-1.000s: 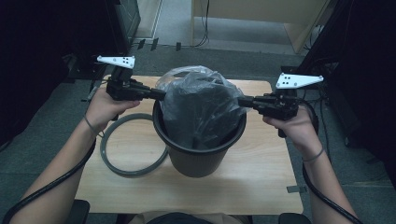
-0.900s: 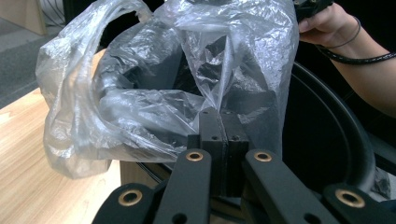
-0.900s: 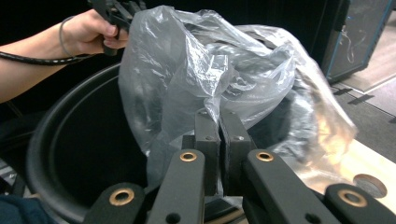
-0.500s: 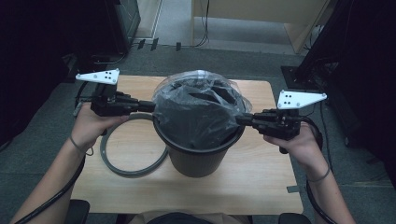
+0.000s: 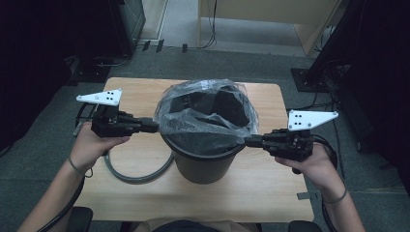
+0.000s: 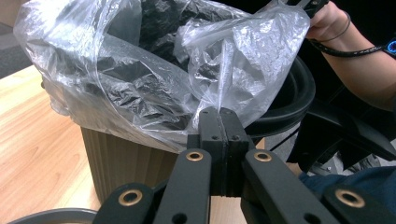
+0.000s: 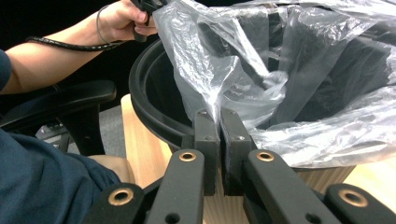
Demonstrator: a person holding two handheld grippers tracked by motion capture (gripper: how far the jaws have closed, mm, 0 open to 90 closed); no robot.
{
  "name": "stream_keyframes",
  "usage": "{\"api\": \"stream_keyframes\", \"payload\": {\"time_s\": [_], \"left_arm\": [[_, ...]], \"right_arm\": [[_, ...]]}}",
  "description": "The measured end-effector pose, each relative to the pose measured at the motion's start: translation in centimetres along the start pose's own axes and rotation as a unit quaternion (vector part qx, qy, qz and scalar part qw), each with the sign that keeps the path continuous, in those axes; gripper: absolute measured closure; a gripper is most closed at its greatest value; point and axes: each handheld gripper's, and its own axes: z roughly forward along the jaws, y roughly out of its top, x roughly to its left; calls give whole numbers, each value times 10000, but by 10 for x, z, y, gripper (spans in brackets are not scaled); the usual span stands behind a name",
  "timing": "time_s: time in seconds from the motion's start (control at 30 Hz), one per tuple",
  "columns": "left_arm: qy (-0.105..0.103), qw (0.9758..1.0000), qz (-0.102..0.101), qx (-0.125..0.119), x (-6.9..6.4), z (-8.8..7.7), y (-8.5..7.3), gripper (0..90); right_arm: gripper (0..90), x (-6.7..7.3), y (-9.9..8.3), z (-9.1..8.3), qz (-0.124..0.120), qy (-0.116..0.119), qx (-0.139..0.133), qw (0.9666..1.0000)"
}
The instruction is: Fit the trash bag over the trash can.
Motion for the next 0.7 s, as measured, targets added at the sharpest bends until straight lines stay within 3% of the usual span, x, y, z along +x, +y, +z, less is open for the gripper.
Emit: {"api": "stream_keyframes", "payload": {"time_s": [0.2, 0.4, 0.47, 0.7], "left_arm": [[121, 9995, 151, 231, -8, 3, 1, 900], [31, 9993, 175, 318, -12, 5, -2, 900], [46, 9987, 218, 463, -14, 8, -5, 900], [-58, 9993, 145, 331, -11, 8, -11, 900]], "right_arm": [[900, 3, -1, 1, -142, 102, 214, 9996], [900, 7, -4, 4, -298, 195, 452, 9983], [900, 7, -5, 5, -326, 253, 505, 9979], [900, 9, -5, 7, -471, 293, 751, 9956]]}}
